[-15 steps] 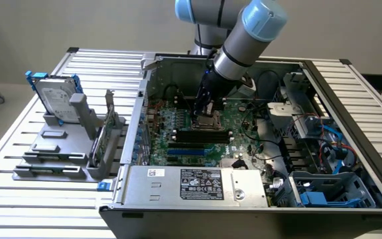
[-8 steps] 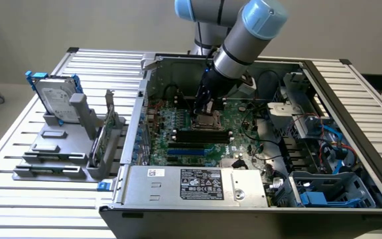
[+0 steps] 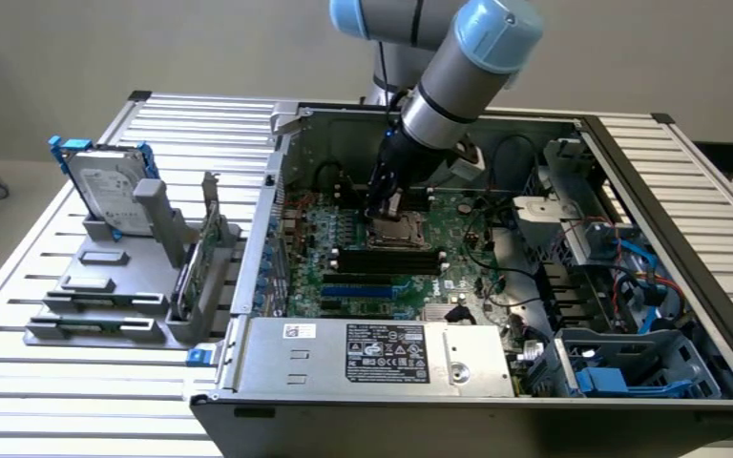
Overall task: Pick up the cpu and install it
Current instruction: 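Close the cpu cover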
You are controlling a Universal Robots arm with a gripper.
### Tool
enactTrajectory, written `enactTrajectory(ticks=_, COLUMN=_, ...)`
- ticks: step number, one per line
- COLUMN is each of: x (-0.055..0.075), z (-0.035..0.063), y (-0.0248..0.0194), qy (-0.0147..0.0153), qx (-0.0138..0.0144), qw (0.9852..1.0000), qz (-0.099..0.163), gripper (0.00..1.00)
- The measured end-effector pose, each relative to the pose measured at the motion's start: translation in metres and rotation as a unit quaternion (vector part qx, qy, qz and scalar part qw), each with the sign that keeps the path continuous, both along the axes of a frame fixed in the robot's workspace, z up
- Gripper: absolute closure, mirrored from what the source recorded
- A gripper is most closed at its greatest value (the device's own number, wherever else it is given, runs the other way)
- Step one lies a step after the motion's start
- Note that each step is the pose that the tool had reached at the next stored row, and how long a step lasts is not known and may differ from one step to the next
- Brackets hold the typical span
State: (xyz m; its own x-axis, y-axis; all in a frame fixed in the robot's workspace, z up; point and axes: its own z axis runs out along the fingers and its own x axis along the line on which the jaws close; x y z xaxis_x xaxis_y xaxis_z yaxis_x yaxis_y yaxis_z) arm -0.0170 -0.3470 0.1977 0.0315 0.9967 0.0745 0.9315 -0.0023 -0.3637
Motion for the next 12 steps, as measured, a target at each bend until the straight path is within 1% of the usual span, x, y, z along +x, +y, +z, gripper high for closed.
enactTrajectory(ticks=3, x=-0.006, z=0.0010, y=-0.0006, qy=0.0002, qx=0.0016, qw=1.0000, qz=-0.001, gripper=0.89)
enactTrajectory(ticks=4, x=-0.008, z=0.0015, y=-0.0007, qy=0.0001, qx=0.0029, qw=1.0000, qz=-0.001, gripper=0.89)
enactTrajectory(ticks=7, x=-0.014, z=0.0053, y=-0.0011, qy=0.0001, qx=0.0085, qw=1.0000, qz=-0.003, gripper=0.89)
enactTrajectory(ticks=12, x=-0.023, z=0.0181, y=-0.0015, qy=0.0001, qx=0.0201, qw=0.9998, qz=-0.006, gripper=0.89)
